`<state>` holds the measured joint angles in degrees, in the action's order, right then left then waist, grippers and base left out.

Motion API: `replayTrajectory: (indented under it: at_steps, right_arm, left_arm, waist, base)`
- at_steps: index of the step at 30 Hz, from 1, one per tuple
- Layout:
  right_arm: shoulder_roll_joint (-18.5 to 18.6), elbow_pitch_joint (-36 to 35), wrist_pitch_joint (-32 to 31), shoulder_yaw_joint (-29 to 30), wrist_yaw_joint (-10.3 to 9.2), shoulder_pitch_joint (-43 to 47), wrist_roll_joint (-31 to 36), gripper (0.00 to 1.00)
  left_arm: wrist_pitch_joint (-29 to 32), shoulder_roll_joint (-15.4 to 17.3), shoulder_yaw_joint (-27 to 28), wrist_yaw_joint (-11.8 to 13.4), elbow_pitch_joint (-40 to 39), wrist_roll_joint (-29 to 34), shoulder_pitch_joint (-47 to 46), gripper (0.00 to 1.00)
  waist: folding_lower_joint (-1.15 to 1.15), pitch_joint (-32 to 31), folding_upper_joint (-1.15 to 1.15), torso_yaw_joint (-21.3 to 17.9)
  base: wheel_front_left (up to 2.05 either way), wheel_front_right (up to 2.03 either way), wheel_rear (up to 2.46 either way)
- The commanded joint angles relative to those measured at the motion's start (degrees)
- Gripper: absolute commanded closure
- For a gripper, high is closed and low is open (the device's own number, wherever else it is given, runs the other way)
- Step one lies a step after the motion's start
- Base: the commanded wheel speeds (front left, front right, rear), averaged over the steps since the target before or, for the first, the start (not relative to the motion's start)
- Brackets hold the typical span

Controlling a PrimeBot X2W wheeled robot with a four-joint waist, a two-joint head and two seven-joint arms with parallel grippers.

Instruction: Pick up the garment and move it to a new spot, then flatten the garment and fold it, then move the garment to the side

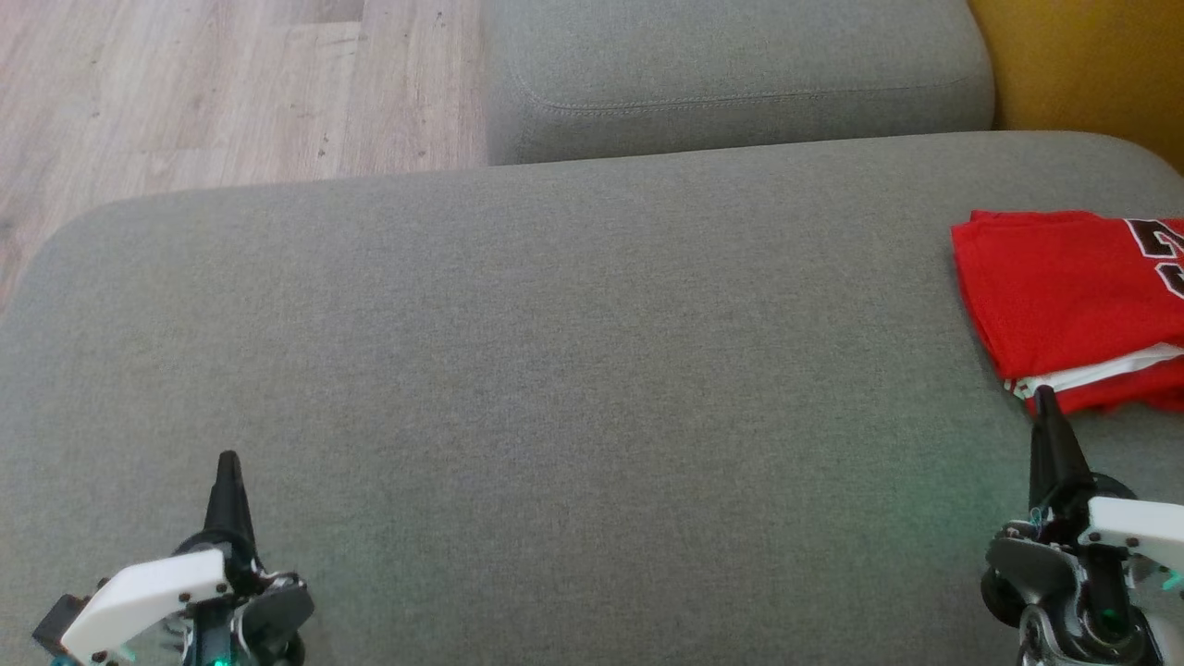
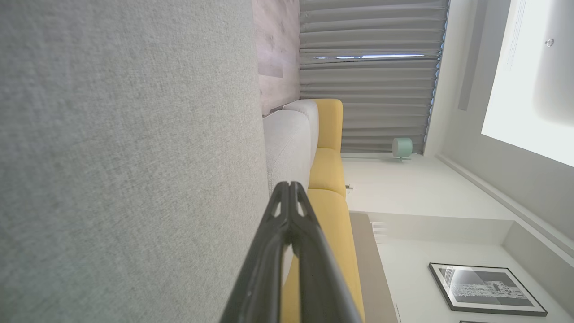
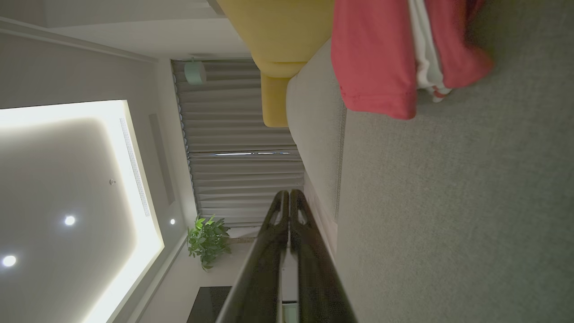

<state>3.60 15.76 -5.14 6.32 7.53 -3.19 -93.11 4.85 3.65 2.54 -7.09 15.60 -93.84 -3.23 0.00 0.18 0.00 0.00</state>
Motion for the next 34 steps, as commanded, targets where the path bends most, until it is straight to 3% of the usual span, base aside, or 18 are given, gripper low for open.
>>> replayTrajectory:
  at_steps: [1,34]
  right_arm:
    - [0.1,-1.8,-0.5,-0.9,-0.04,-2.9,0.0,1.0]
    - [-0.2,-1.8,-0.8,-0.5,-0.04,-2.9,0.4,1.0]
  left_arm:
    - [0.3,0.4,2.3,-0.4,-1.6,0.3,-2.8,1.0]
    - [0.8,0.0,2.9,-0.4,-1.6,0.8,-2.9,1.0]
  waist:
    - [0.0,0.0,0.0,0.0]
    - [0.0,0.0,0.0,0.0]
  base:
    - [0.0,0.0,0.0]
    - [0.0,0.0,0.0]
